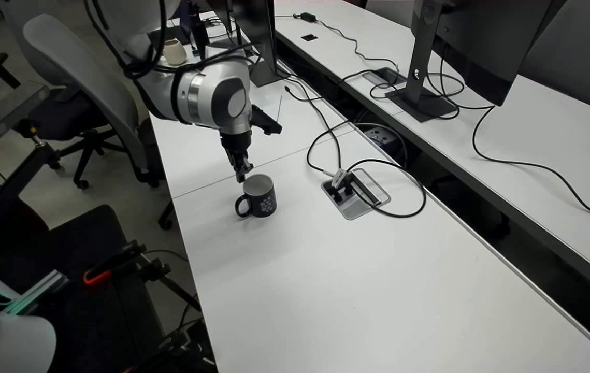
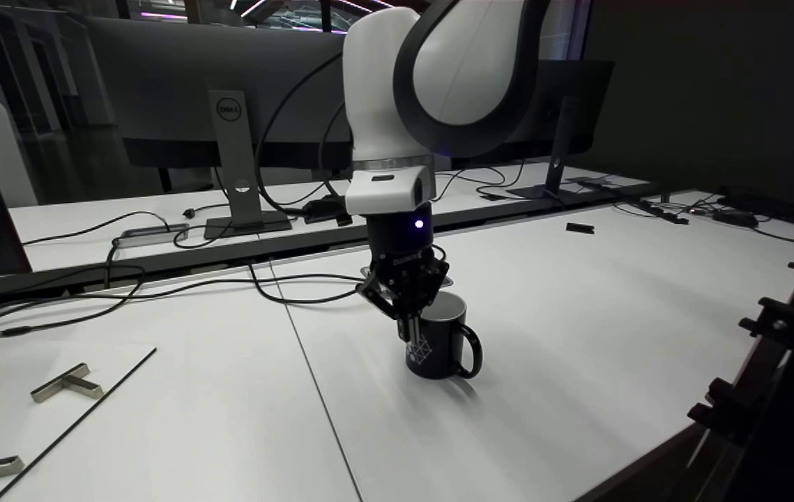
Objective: Push the cup to the right on the table
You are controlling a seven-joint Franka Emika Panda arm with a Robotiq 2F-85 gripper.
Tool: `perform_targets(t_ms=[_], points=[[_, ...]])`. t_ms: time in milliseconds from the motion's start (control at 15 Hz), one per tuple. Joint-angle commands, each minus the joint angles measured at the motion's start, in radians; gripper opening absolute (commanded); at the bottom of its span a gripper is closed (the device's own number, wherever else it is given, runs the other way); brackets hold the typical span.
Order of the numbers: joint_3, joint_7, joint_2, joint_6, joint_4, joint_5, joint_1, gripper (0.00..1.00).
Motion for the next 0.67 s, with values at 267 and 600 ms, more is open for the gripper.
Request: perform_targets(t_ms=[267, 600], points=[[-0.074, 0.079, -0.042, -0.011, -0.02, -0.003, 0.071, 0.0], [-0.089, 0.113, -0.05, -0.013, -0.022, -0.007, 0.085, 0.0]])
